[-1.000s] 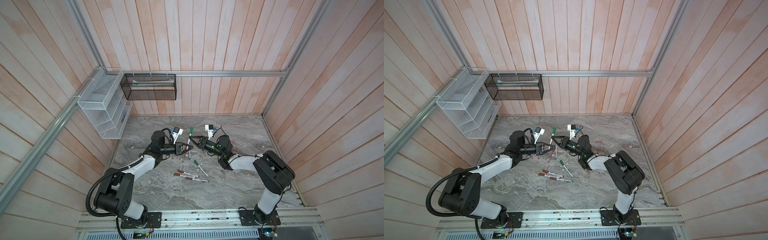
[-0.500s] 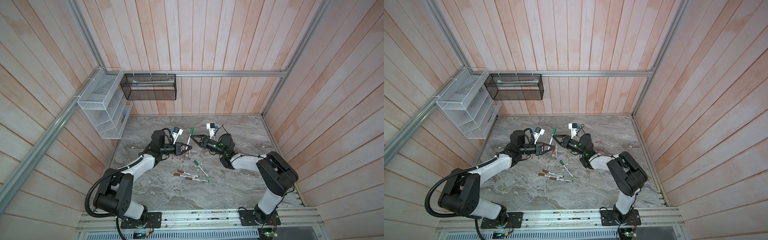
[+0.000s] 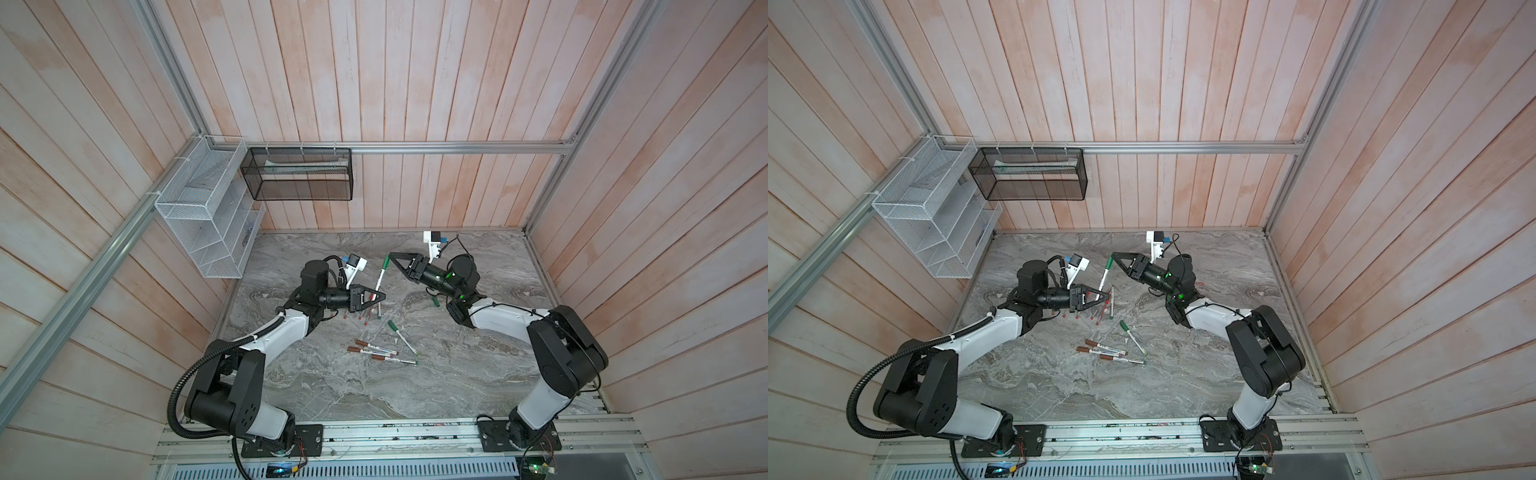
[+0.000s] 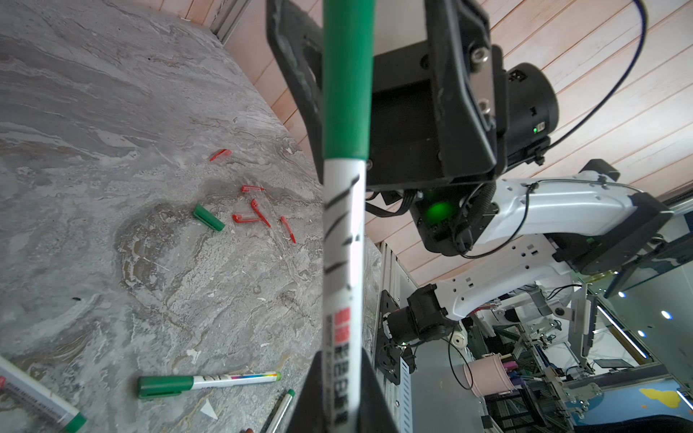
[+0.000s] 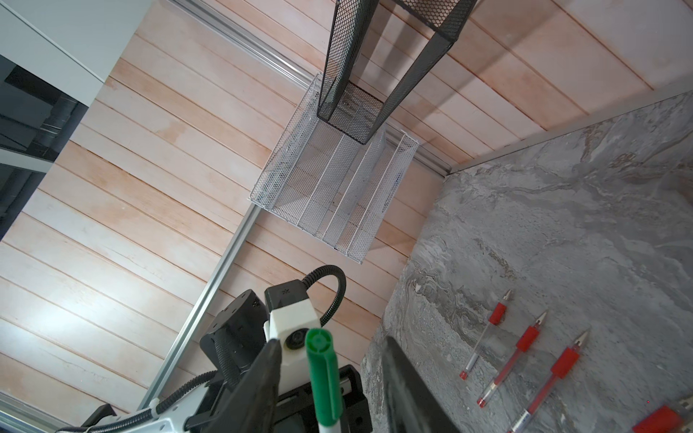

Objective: Remove pen caps from pens
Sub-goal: Open the pen cap on the pen.

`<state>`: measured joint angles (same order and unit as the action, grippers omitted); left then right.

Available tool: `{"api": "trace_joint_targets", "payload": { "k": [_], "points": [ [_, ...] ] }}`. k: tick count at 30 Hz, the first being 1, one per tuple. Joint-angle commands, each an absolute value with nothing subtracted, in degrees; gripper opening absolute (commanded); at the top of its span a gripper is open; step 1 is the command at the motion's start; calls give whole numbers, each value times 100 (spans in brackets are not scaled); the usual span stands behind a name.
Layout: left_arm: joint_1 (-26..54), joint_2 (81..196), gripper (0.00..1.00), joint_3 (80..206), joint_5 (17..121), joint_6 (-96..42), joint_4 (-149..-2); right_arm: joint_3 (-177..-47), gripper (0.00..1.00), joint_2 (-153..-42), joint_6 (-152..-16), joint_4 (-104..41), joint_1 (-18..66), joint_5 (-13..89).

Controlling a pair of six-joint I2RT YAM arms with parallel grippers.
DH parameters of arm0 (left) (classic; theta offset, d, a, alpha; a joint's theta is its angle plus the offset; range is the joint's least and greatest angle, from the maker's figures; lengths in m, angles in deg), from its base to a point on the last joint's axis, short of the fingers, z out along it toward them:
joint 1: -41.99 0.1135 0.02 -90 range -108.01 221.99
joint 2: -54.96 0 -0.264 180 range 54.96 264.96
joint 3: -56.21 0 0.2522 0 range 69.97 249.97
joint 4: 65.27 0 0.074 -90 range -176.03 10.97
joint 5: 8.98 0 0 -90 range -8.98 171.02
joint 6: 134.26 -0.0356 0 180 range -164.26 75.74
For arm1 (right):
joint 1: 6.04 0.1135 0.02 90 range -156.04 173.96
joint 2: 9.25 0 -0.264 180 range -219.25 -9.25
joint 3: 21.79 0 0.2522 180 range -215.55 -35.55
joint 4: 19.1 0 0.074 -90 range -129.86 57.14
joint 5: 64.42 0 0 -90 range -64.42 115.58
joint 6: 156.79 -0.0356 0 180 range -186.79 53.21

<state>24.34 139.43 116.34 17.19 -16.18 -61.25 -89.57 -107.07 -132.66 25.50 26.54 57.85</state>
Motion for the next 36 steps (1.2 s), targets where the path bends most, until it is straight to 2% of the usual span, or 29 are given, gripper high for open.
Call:
{"api": "trace_joint_targets", "payload": {
  "k": [1, 4, 7, 10, 12, 13, 14, 15, 17, 20, 23, 25, 28, 30, 36],
  "points": [
    [2433, 13819, 0, 11475, 1563, -1622, -5842, -9232, 45, -10894, -13102, 2420, 2755, 5978],
    [2432, 13815, 0, 11552, 1590, -1583, -5944, -9320, 43, -11016, -13151, 2410, 2844, 6036],
    [2431, 13800, 0, 11512, 1565, -1596, -5901, -9321, 34, -11076, -13194, 2578, 2886, 6152],
    [2424, 13851, 0, 11459, 1601, -1582, -5804, -9279, 17, -11069, -13144, 2557, 2903, 6106],
    [2422, 13855, 0, 11510, 1614, -1569, -5891, -9228, 1, -11030, -13213, 2565, 2893, 6055],
    [2416, 13843, 0, 11514, 1614, -1569, -5902, -9212, 0, -11008, -13199, 2568, 2889, 6071],
    [2415, 13845, 7, 11485, 1623, -1593, -5876, -9207, 0, -10974, -13135, 2549, 2893, 6092],
    [2416, 13852, 21, 11460, 1647, -1636, -5847, -9203, 0, -10945, -13065, 2488, 2888, 6097],
    [2419, 13871, 34, 11489, 1704, -1677, -5890, -9172, 0, -10896, -12959, 2396, 2911, 6060],
    [2421, 13872, 42, 11657, 1726, -1645, -6091, -9102, 0, -10917, -13037, 2474, 2959, 6066],
    [2432, 13889, 42, 11633, 1693, -1613, -5981, -9110, 0, -10975, -12997, 2525, 3044, 6152],
    [2434, 13915, 38, 11620, 1731, -1633, -5959, -9133, 0, -11027, -12959, 2503, 3082, 6130],
    [2439, 13900, 24, 11647, 1786, -1638, -6067, -9129, 0, -11107, -13088, 2656, 3083, 6151],
    [2432, 13886, 1, 11570, 1876, -1711, -6055, -9152, 0, -11091, -13014, 2607, 3054, 6174],
    [2357, 13813, 0, 11273, 2074, -1692, -6015, -9084, 0, -10762, -13275, 2710, 2345, 6096]
  ]
}}
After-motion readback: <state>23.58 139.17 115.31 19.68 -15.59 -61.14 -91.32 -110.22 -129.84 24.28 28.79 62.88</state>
